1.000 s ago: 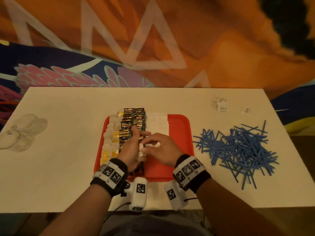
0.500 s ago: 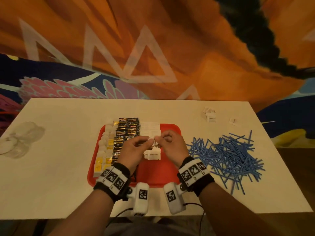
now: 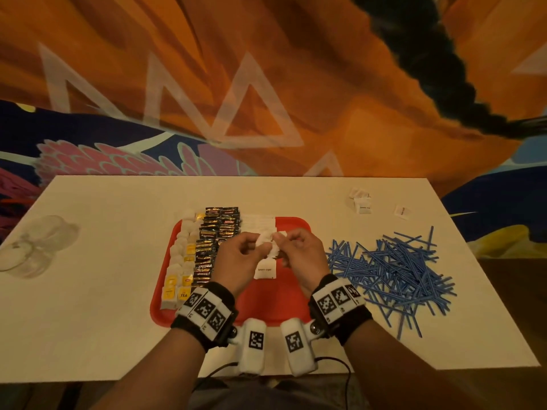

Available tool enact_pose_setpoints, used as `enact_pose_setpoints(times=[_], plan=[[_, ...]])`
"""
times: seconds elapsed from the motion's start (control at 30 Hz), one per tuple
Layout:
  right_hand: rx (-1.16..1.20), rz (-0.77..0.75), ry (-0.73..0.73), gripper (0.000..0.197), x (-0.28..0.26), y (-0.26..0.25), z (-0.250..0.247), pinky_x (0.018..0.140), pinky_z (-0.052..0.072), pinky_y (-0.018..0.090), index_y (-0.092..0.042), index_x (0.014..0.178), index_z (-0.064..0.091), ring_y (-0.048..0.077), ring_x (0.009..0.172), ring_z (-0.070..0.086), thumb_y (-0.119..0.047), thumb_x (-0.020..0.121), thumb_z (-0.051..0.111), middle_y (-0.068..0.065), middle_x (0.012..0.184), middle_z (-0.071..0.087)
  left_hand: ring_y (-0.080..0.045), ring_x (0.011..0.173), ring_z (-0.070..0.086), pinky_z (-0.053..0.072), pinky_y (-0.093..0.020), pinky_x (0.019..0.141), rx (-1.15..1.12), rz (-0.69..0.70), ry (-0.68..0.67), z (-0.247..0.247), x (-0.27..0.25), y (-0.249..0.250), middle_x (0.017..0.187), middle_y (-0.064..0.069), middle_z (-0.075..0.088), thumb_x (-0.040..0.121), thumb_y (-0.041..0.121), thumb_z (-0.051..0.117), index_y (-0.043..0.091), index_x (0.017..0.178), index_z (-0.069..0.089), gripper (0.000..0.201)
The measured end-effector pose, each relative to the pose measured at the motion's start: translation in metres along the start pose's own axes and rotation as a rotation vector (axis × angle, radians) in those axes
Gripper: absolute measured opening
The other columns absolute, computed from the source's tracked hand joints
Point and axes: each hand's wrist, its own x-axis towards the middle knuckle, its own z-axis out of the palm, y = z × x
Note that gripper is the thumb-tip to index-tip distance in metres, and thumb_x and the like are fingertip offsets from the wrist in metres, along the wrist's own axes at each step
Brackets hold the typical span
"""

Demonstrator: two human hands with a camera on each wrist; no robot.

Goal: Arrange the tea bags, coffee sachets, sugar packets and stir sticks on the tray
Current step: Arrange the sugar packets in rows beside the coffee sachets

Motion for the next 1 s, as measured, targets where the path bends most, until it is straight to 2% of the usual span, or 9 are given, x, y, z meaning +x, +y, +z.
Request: enact_pose_setpoints(times=[0.07,0.13,0.27,0.4,0.5,0.6,0.7,0.87,1.0], plan=[[0.060,0.037,0.018,0.015,-0.001,0.001,0.000,0.055,0.045,0.027,-0.010,0.087,0.053,0.013,0.062,0.062,-0.017,0.093,0.065,0.006,0.076,0.069,0.000,0.052,0.057,0.042,-0.019,0.053,-0.071,-0.040,0.053,0.000,0.003,-0.002,0.083,-0.003,0.071,0.091,0.012,0.071,0.012,0.099,0.072,0.008],[0.107,0.064,0.016,0.010,-0.002,0.001,-0.001,0.059,0.047,0.027,-0.010,0.091,0.054,0.012,0.070,0.066,-0.014,0.094,0.063,0.005,0.081,0.071,-0.001,0.050,0.055,0.038,-0.016,0.047,-0.130,-0.074,0.076,-0.001,0.003,-0.002,0.081,-0.005,0.070,0.093,0.012,0.068,0.007,0.103,0.072,0.012],[0.055,0.083,-0.086,0.020,-0.004,-0.002,-0.004,0.062,0.048,0.025,-0.016,0.103,0.065,0.012,0.080,0.066,-0.019,0.086,0.074,0.004,0.096,0.073,0.001,0.048,0.053,0.037,-0.012,0.044,-0.084,-0.061,-0.043,-0.003,-0.002,0.001,0.072,-0.001,0.069,0.093,0.010,0.067,0.005,0.098,0.074,0.010],[0.145,0.097,-0.051,0.014,-0.004,-0.003,0.000,0.052,0.044,0.021,-0.013,0.091,0.064,0.012,0.063,0.061,-0.002,0.085,0.071,0.007,0.084,0.071,-0.004,0.055,0.057,0.039,-0.015,0.046,-0.165,-0.090,-0.006,-0.004,-0.001,0.002,0.078,-0.001,0.070,0.091,0.007,0.068,0.011,0.101,0.072,0.011],[0.180,0.089,-0.056,0.018,-0.006,-0.004,0.003,0.052,0.048,0.022,-0.012,0.090,0.061,0.016,0.063,0.063,0.004,0.085,0.069,0.009,0.080,0.069,-0.003,0.046,0.050,0.038,-0.019,0.042,-0.182,-0.041,0.103,-0.004,-0.002,0.001,0.063,0.008,0.059,0.092,0.003,0.066,0.012,0.101,0.063,0.013],[0.079,0.006,-0.092,0.018,-0.009,-0.002,0.006,0.062,0.053,0.026,-0.017,0.091,0.065,0.016,0.077,0.067,0.000,0.086,0.069,0.005,0.089,0.069,-0.006,0.052,0.053,0.042,-0.023,0.048,-0.099,0.031,0.144,-0.008,-0.001,0.000,0.066,0.003,0.059,0.092,0.005,0.066,0.015,0.096,0.059,0.013],[0.009,-0.052,-0.146,0.017,-0.010,0.000,0.009,0.071,0.052,0.027,-0.022,0.088,0.071,0.010,0.087,0.065,-0.006,0.087,0.070,-0.003,0.096,0.071,-0.016,0.058,0.053,0.039,-0.028,0.049,-0.042,0.041,0.080,-0.016,0.003,-0.001,0.071,-0.004,0.066,0.092,0.006,0.067,0.019,0.090,0.063,0.013],[0.012,-0.074,-0.126,0.020,-0.007,0.001,0.011,0.067,0.051,0.029,-0.022,0.091,0.069,0.001,0.079,0.065,-0.003,0.087,0.068,-0.010,0.091,0.071,-0.007,0.045,0.046,0.036,-0.029,0.049,0.041,0.051,0.052,-0.029,0.008,-0.002,0.072,-0.006,0.069,0.092,0.010,0.068,0.022,0.092,0.068,0.012],[-0.105,-0.075,-0.187,0.021,-0.007,0.002,0.017,0.065,0.051,0.024,-0.024,0.084,0.076,0.004,0.071,0.065,-0.004,0.087,0.069,-0.007,0.087,0.073,-0.005,0.058,0.059,0.046,-0.021,0.056,0.119,0.101,0.038,-0.034,0.008,-0.004,0.077,-0.007,0.071,0.091,0.009,0.069,0.023,0.091,0.071,0.014]])
